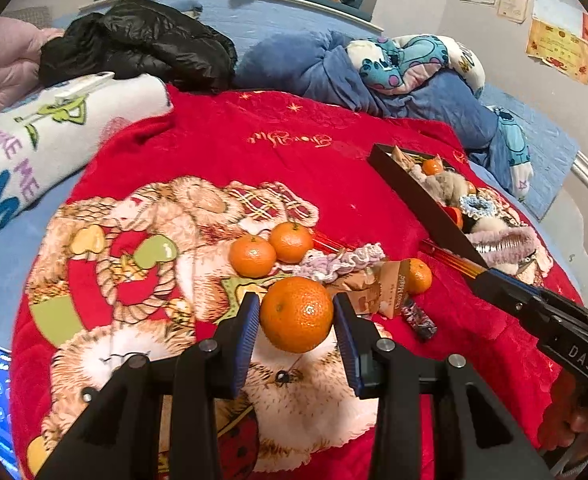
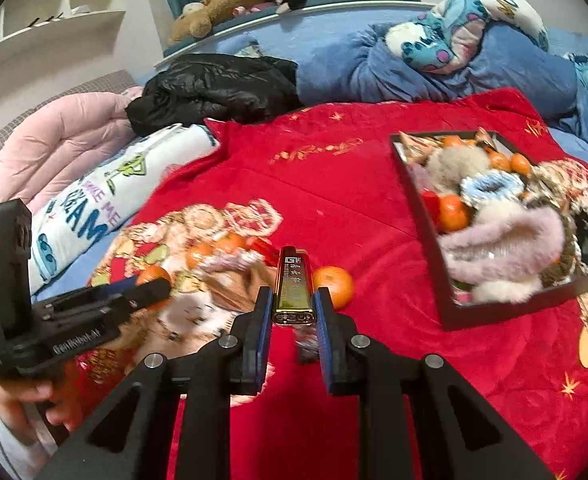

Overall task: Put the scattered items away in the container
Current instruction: 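Lift and carry the mandarin and gold bar toward the black box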

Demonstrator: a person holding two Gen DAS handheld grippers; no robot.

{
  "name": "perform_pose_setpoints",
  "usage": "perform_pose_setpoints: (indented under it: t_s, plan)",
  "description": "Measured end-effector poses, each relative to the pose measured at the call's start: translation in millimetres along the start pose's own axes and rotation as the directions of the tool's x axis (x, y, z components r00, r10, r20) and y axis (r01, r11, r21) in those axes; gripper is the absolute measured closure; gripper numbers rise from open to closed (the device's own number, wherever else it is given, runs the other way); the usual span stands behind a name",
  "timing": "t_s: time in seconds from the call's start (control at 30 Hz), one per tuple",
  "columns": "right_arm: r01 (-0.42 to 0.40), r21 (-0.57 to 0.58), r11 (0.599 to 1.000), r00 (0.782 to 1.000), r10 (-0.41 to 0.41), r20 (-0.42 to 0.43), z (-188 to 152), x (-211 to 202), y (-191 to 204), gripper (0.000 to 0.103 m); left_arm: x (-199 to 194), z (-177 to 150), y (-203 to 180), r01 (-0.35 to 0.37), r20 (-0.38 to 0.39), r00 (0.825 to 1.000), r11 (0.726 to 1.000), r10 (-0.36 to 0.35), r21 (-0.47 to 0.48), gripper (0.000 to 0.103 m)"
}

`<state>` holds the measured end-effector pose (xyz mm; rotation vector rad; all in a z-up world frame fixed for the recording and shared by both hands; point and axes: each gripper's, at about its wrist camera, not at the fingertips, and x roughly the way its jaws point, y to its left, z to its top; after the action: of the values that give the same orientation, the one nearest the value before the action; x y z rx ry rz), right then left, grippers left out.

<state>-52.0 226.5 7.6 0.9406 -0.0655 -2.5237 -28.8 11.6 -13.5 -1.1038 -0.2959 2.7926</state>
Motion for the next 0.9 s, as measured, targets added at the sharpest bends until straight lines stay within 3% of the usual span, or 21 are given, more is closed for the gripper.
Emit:
perform_pose_setpoints:
  t_s: [0.17,0.37,0.67,0.9]
  plan:
    - [-0.035,-0.001,0.999,0.999,0.035,0.018,4.2,3.0,13.2,0.083,-15.7,1.5,2.9,-0.020,0.035,0.999,1.000,0.020,-0.009,0.064]
    - [-0.020,-0.033,0.999,1.000,0.021,0.003,0.5,7.5,20.6,0.083,-16.9,7.3,3.9,0.005,0.039,0.999,0.999,-0.003,-0.051,0.064]
    - [-0.022,0.009,1.000,0.999,0.022,0.023,-4.5,-16.1,-12.3,0.083,-9.9,13.5,-22.5,0.056,0.046,0.998,0.996,-0.053,-0.070,0.064]
    - [0.026,0.043,0.999,0.997,-0.029,0.066,-7.4,-45.8,-45.0,0.083,-1.7,11.5,-55.1,0.095,0.023,0.995,0.995,-0.094,-0.044,0.064]
